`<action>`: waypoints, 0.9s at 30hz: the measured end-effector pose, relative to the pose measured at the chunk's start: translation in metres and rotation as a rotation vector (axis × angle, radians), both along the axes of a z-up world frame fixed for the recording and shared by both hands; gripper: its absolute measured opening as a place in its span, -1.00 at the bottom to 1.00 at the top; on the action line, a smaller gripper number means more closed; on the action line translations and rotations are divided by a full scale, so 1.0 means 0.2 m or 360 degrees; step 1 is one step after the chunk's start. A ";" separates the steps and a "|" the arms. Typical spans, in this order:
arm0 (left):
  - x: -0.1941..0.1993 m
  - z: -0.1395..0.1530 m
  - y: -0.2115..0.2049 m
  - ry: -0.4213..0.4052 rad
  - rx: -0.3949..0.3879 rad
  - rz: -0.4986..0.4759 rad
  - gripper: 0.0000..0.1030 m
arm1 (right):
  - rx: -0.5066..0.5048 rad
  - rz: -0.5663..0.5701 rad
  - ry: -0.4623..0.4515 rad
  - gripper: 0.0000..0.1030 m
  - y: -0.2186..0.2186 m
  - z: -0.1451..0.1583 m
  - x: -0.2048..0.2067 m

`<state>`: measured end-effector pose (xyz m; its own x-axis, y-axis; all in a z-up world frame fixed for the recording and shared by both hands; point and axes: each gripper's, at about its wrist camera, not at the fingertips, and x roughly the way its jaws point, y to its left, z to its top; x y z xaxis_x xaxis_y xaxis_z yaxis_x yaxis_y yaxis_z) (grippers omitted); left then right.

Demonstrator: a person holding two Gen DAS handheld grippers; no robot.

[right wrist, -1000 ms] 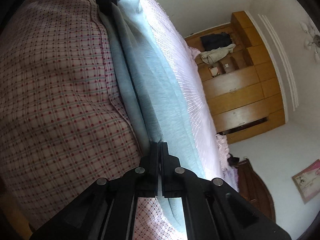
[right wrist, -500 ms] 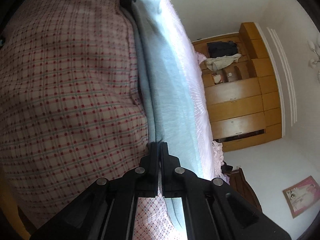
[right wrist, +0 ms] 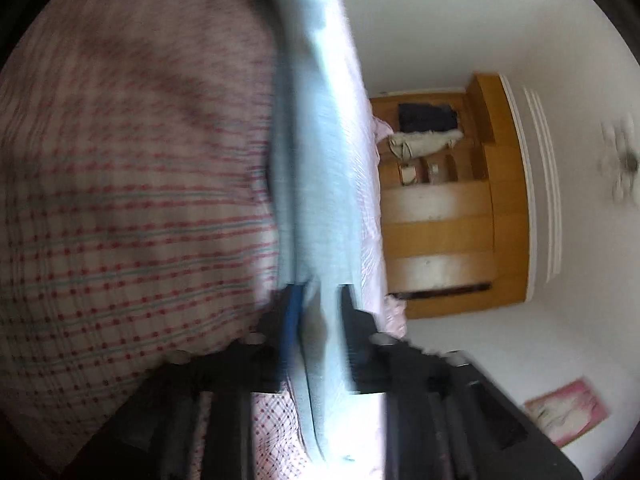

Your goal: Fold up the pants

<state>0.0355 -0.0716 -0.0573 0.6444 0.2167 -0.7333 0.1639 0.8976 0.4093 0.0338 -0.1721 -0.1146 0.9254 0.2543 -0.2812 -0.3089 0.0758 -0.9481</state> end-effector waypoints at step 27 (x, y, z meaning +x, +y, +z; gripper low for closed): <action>-0.03 0.12 0.09 -0.0043 -0.0180 0.0093 -0.84 | 0.0173 -0.0030 0.0336 -1.00 0.00 0.11 0.02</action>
<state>0.0292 -0.0545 -0.0342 0.6531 0.1714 -0.7376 0.1001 0.9460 0.3085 0.0368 -0.1723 -0.0928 0.8539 0.2768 -0.4408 -0.4969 0.1817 -0.8486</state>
